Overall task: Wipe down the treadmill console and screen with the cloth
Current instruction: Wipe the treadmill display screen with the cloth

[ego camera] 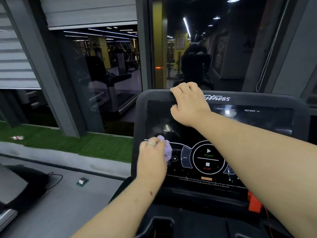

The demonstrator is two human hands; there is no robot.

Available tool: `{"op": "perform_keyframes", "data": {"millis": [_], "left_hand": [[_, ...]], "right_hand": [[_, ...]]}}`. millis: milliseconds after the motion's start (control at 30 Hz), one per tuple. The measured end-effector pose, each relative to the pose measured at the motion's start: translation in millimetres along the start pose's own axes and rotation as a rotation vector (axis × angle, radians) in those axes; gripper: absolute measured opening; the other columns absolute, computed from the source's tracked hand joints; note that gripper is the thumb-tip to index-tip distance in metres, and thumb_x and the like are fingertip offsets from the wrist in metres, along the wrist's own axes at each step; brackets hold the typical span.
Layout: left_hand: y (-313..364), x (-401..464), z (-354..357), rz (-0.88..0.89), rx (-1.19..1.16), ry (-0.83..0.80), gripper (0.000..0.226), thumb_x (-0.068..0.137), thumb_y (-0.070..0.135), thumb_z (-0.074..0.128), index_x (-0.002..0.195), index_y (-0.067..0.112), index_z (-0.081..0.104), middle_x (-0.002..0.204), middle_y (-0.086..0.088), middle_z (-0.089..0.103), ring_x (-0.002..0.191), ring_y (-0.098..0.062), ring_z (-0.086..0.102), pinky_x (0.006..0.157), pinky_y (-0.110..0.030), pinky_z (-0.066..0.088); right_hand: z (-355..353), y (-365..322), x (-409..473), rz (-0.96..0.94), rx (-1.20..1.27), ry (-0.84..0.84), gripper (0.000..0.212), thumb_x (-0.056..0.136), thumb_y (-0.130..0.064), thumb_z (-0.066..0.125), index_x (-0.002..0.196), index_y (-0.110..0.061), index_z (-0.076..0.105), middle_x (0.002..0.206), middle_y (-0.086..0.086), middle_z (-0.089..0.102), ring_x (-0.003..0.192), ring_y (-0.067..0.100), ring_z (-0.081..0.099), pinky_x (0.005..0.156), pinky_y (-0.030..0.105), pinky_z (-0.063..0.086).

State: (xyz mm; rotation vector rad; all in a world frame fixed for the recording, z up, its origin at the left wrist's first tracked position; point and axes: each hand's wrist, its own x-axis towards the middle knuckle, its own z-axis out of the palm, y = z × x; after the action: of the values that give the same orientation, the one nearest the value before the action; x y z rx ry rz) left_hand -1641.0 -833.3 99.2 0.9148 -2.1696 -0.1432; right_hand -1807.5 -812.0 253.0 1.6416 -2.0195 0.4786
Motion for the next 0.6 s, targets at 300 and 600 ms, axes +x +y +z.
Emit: {"op": "perform_keyframes", "data": {"millis": [300,600], "left_hand": [[-3.2,12.1,-5.4,-0.028,0.055,0.078,0.019,0.074,-0.001,0.062,0.082,0.015,0.068,0.093,-0.003,0.061,0.073,-0.021,0.04,0.061,-0.029,0.035],[-6.1,14.0,-4.5,0.025,0.108,-0.015,0.025,0.078,0.007,0.056,0.095,0.016,0.072,0.099,-0.003,0.061,0.078,-0.027,0.054,0.063,-0.036,0.048]], "right_hand": [[-0.6,1.9,-0.3,-0.005,-0.012,0.006,0.055,0.087,-0.036,0.049,0.138,-0.017,0.053,0.136,0.002,0.054,0.126,0.031,0.042,0.107,0.045,0.04],[-0.4,4.0,-1.6,-0.024,-0.01,0.028,0.054,0.086,-0.035,0.05,0.136,-0.015,0.055,0.135,0.004,0.056,0.125,0.032,0.044,0.106,0.045,0.041]]}}
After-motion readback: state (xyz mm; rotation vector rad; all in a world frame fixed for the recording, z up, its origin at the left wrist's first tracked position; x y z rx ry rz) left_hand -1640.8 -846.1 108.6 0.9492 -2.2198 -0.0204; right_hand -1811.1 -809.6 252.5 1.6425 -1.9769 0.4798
